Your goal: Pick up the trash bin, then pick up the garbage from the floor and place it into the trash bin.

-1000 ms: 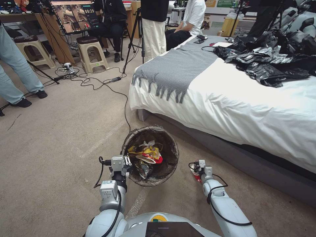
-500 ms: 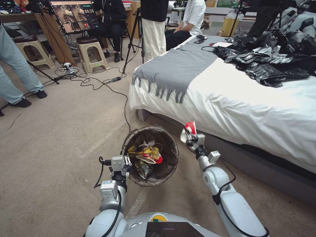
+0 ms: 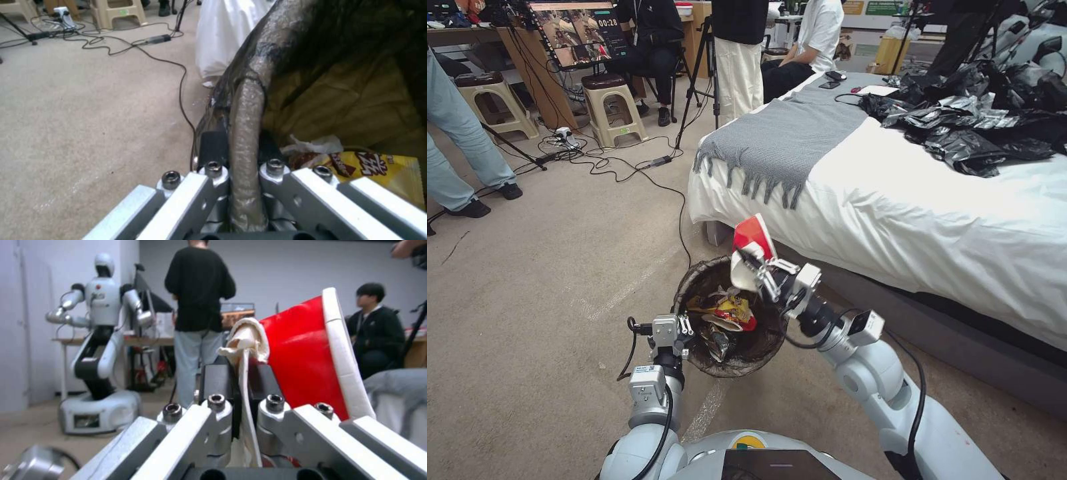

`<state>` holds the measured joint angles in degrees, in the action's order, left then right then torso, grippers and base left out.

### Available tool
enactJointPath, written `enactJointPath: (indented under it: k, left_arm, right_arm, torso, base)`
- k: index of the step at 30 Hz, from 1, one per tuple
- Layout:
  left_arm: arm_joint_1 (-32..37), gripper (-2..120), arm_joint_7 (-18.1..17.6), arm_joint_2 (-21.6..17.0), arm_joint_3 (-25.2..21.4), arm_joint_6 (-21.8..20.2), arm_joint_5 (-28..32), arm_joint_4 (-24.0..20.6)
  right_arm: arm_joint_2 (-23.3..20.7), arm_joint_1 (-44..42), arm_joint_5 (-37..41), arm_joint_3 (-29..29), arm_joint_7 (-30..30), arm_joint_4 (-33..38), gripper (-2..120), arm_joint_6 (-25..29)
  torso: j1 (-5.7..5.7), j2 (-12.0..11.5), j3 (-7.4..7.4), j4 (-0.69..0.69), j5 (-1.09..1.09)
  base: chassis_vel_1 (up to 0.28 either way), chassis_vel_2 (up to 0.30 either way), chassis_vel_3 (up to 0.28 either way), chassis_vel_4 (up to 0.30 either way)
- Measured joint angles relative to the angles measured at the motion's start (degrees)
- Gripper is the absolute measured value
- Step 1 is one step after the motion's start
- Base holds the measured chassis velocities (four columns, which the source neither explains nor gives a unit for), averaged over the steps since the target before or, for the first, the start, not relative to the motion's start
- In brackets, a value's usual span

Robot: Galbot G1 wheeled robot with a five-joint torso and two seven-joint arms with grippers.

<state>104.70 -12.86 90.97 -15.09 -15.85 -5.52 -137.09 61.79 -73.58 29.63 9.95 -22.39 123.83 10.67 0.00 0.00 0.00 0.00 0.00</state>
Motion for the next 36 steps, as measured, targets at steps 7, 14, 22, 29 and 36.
enactJointPath:
  k: [7, 14, 22, 29, 36]
  left_arm:
    - [0.00, 0, 0.00, 0.00, 0.00, 0.00, 0.00, 0.00]
    - [0.01, 0, -0.03, 0.00, -0.01, -0.02, -0.01, 0.01]
    - [-0.01, 2, -0.05, 0.00, -0.01, -0.01, -0.01, 0.01]
    - [-0.01, 0, 0.02, 0.00, 0.04, 0.00, 0.01, 0.00]
    - [-0.01, 0, 0.01, 0.00, 0.04, 0.00, 0.01, 0.01]
  right_arm:
    - [1.72, 1.54, -2.23, -4.39, 0.88, -7.74, 0, 0.39]
    - [3.28, 2.94, -3.09, -5.47, 1.28, -13.78, 0, 0.88]
    - [4.05, 3.12, -4.41, -5.52, 2.66, -16.51, 23, 0.69]
    - [4.29, 2.87, -4.75, -5.56, 2.75, -16.53, 45, 0.64]
    - [4.31, 2.82, -4.83, -5.58, 2.74, -16.53, 71, 0.61]
  torso:
    - [0.00, 0.00, 0.00, 0.00, 0.00]
    - [0.00, 0.00, 0.01, 0.00, 0.01]
    - [0.00, 0.00, 0.01, 0.01, 0.00]
    - [0.00, 0.00, 0.00, -0.01, 0.00]
    - [0.00, 0.00, 0.01, 0.00, 0.00]
  base:
    - [0.000, 0.000, 0.000, 0.000]
    - [0.000, 0.000, 0.000, 0.000]
    - [0.000, 0.000, 0.000, 0.000]
    - [0.000, 0.000, 0.000, 0.000]
    - [0.000, 0.000, 0.000, 0.000]
